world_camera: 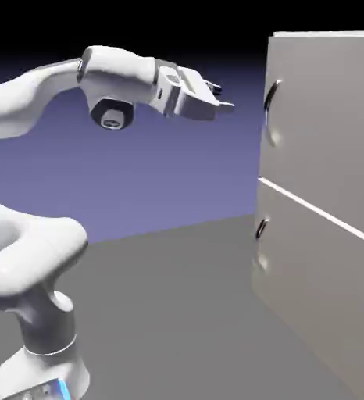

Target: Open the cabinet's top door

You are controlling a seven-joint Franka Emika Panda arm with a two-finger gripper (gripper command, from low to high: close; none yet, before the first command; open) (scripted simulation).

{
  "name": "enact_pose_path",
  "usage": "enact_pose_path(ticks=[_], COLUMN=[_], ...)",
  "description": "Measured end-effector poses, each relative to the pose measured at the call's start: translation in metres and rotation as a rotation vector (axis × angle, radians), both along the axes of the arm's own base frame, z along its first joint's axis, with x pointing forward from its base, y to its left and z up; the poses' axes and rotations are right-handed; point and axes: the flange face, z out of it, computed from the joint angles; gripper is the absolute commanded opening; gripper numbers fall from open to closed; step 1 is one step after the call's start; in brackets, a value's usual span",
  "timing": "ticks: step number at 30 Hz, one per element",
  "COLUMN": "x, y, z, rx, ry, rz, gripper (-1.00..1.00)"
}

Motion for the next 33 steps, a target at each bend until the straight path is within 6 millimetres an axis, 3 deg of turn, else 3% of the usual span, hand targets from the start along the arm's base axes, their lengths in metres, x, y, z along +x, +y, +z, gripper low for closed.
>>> enact_pose_path(ticks=[7,14,21,23,26,27,29,33], x=[0.021,0.064,0.123,0.124,0.162,0.174,0.174,0.136], y=[0.039,0.066,0.069,0.069,0.068,0.067,0.067,0.053], z=[-0.009,-0.039,-0.09,-0.091,-0.091,-0.091,-0.091,-0.091], rx=[-0.064,-0.151,-0.244,-0.245,-0.246,-0.245,-0.245,-0.237], ry=[-0.092,-0.151,-0.177,-0.177,-0.177,-0.177,-0.177,-0.189], rz=[0.029,0.071,0.118,0.118,0.118,0.118,0.118,0.213], gripper=[0.0,0.0,0.0,0.0,0.0,-1.0,-1.0,-1.0])
